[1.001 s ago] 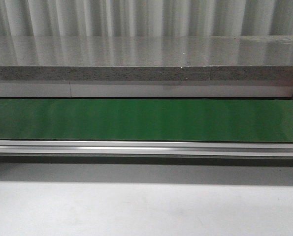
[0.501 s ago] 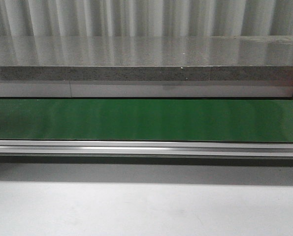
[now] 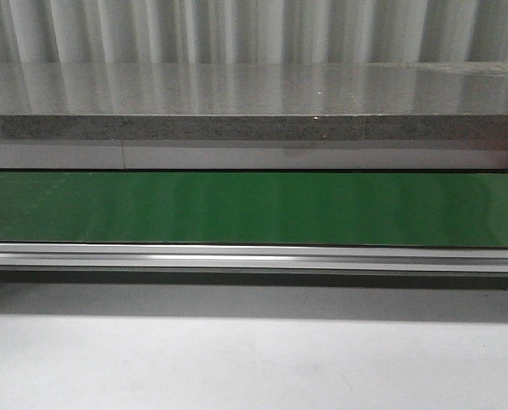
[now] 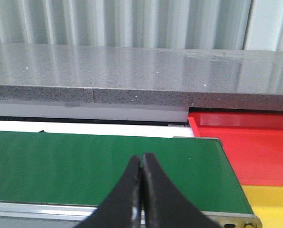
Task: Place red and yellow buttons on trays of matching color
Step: 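Carry the red button onto the green belt and open the left gripper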
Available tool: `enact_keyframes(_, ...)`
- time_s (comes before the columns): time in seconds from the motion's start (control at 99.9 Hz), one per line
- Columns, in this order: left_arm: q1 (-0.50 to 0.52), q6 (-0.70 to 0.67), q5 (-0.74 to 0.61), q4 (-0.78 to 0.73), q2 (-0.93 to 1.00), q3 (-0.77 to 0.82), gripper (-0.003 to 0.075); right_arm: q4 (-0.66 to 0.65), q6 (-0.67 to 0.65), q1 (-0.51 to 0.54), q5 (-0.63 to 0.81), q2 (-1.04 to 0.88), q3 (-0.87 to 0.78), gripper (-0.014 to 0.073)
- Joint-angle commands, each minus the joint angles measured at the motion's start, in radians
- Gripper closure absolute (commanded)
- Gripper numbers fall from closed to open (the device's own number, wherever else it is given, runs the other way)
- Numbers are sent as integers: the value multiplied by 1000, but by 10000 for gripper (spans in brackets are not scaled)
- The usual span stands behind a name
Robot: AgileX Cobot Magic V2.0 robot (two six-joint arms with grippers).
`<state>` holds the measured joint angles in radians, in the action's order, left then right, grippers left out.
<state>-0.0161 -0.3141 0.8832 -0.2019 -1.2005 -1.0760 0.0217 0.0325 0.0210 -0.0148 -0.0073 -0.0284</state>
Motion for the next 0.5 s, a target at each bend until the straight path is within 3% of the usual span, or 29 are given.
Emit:
enact_keyframes(0.0, -8, -80, -42, -66, 49, 38, 81, -10, -1, 7, 81, -19, 20, 652)
enact_keyframes(0.16, 39, -190, -48, -135, 65, 165, 81, -10, -1, 7, 81, -19, 20, 652)
enact_keyframes(0.491, 324, -150, -128, -79, 65, 293, 81, -10, -1, 7, 81, -19, 20, 652)
